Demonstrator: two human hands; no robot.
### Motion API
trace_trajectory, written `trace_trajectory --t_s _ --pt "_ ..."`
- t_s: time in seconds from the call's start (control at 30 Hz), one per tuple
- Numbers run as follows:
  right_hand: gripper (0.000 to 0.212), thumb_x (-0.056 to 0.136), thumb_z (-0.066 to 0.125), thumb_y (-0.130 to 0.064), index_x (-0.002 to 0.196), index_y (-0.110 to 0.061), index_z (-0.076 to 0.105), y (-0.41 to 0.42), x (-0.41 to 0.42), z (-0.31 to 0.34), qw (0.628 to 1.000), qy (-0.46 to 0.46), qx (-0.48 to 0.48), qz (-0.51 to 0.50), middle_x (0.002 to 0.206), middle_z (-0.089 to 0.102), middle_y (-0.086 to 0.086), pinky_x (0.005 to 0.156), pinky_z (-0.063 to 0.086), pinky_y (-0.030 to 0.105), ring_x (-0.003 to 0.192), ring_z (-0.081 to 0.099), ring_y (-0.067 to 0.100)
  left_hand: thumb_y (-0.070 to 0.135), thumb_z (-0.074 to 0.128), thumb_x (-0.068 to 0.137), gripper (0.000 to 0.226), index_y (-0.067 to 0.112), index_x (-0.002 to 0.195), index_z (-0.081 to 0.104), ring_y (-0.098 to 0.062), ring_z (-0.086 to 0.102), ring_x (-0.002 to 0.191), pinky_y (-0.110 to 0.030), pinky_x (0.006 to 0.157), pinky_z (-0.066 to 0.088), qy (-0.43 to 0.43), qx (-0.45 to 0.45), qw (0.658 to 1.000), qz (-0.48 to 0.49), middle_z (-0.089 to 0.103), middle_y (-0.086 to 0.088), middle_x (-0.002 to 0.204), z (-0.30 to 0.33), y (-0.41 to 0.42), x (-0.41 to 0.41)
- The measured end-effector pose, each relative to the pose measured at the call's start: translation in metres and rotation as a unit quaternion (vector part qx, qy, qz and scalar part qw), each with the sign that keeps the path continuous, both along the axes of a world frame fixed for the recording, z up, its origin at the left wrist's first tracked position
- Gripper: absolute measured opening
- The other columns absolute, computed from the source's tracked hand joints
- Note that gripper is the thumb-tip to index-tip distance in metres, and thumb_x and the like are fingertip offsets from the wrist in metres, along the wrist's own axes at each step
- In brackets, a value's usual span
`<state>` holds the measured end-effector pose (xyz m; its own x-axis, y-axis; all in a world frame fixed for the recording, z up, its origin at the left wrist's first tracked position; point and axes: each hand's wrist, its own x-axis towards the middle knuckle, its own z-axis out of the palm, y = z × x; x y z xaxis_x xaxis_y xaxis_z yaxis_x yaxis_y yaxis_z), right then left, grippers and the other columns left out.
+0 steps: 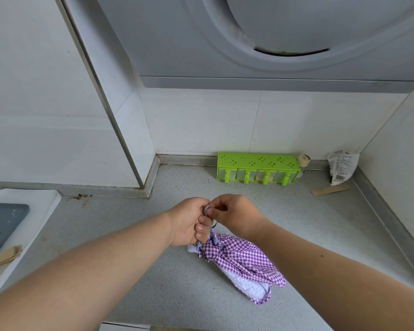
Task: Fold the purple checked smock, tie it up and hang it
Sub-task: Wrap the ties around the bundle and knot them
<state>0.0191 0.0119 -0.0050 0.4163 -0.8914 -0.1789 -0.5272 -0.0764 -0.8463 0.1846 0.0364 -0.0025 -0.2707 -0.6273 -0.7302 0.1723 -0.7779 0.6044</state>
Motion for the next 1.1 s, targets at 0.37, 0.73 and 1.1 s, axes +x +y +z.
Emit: trace_trajectory --t_s 0.37,0.73,1.1 --pt "0.017 0.096 0.074 -0.033 0.085 -0.020 0.076 0.005 0.004 -0.001 1.000 -0.012 -0.007 -0.022 0.058 0.058 -0.012 0.047 0.034 0.020 0.043 0.039 0.003 0.022 0.032 0.105 0.044 0.026 0.063 0.042 -0.011 0.019 0.047 -0.024 0.046 0.018 -0.039 -0.007 0.996 0.086 0.026 0.005 0.057 -0.004 0.004 -0.011" --pt "0.018 0.099 0.068 -0.025 0.087 -0.011 0.072 0.007 0.008 -0.009 0.989 -0.086 0.080 -0.084 0.074 0.073 0.007 0.079 0.061 0.048 0.066 0.065 0.016 0.008 0.040 0.107 0.032 0.016 0.079 0.051 -0.011 0.024 0.049 -0.024 0.047 0.021 -0.068 -0.048 0.990 0.113 0.032 0.003 0.058 0.000 0.008 -0.008" --pt "0.017 0.102 0.065 -0.020 0.092 -0.008 0.072 0.005 0.014 -0.008 0.983 -0.096 0.114 -0.107 0.074 0.074 0.004 0.073 0.064 0.033 0.066 0.068 0.014 -0.002 0.056 0.104 0.012 0.000 0.093 0.061 -0.015 0.050 0.056 -0.027 0.050 0.041 -0.151 -0.124 0.980 0.039 0.057 -0.010 0.072 -0.002 0.003 0.010"
